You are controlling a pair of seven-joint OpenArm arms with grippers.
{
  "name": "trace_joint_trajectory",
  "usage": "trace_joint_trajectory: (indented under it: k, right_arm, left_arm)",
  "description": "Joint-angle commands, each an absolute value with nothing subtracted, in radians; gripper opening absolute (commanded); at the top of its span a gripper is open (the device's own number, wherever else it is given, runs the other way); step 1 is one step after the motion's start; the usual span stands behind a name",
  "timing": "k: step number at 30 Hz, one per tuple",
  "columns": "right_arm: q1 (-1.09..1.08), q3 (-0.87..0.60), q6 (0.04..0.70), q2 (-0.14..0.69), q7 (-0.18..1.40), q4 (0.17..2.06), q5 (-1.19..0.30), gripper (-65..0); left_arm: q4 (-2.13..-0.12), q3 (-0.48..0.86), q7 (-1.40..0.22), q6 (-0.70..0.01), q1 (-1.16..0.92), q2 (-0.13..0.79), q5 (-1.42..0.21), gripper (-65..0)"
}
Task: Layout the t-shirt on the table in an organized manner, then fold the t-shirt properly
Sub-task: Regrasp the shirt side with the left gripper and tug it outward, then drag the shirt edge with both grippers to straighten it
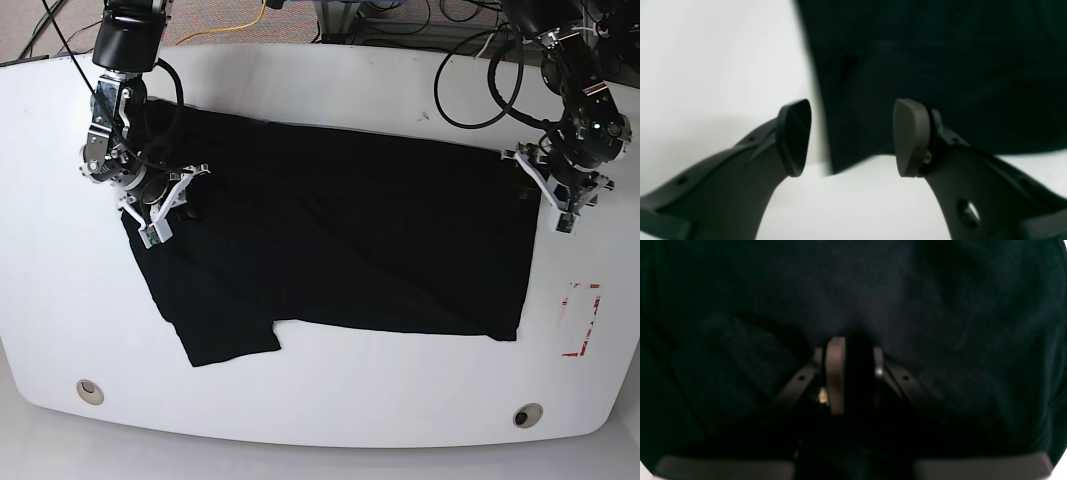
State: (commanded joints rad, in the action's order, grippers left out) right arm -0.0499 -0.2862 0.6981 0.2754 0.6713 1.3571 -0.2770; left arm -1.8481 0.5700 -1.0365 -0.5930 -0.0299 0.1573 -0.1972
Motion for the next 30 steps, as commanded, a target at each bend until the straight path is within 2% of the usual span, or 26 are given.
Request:
trace_joint_trajectory:
  k: [4,10,16,19,22,23,25,26,28,30]
  right_arm:
    - [-0.050,-0.288,0.698,0.275,0.671,1.357,-0.277,-54.5]
    - [-0.050,-0.288,0.698,0.274,0.671,1.357,-0.277,-54.5]
    - [-0.050,-0.288,0.698,0.254,0.673,1.363,-0.275,-54.5]
    - [-0.030,-0.288,0.698,0.252,0.673,1.423,-0.275,-54.5]
    - [0.021,-0.288,0.698,0.249,0.673,1.538,-0.275,-54.2]
    - [0.042,-0.288,0.698,0.248,0.674,1.604,-0.275,-54.2]
    - [0.067,-0.288,0.698,0.246,0.676,1.659,-0.275,-54.2]
    - [0.096,-0.288,0.698,0.239,0.684,1.716,-0.275,-54.1]
    - [0.122,-0.288,0.698,0.223,0.696,1.771,-0.275,-54.1]
    - [0.147,-0.295,0.698,0.216,0.707,1.814,-0.272,-54.1]
  left_arm:
    - [-1.845,0.622,-1.036,-0.593,0.008,0.183,-0.196,-28.3]
    - [-1.807,0.611,-1.035,-0.596,0.051,0.209,-0.200,-28.3]
    - [-1.810,0.495,-1.038,-0.621,0.051,0.159,-0.236,-28.3]
    - [-1.811,0.464,-1.036,-0.630,0.021,0.128,-0.249,-28.7]
    - [-1.828,0.455,-1.020,-0.631,-0.001,0.097,-0.239,-34.7]
    - [-1.828,0.449,-0.992,-0.631,-0.007,0.077,-0.232,-40.1]
    - [-1.828,0.441,-0.957,-0.631,-0.013,0.067,-0.219,-46.4]
    - [-1.827,0.429,-0.920,-0.631,-0.039,0.062,-0.197,-52.2]
    - [-1.827,0.412,-0.886,-0.631,-0.064,0.059,-0.166,-56.8]
    - [-1.824,0.395,-0.852,-0.631,-0.077,0.058,-0.136,-58.3]
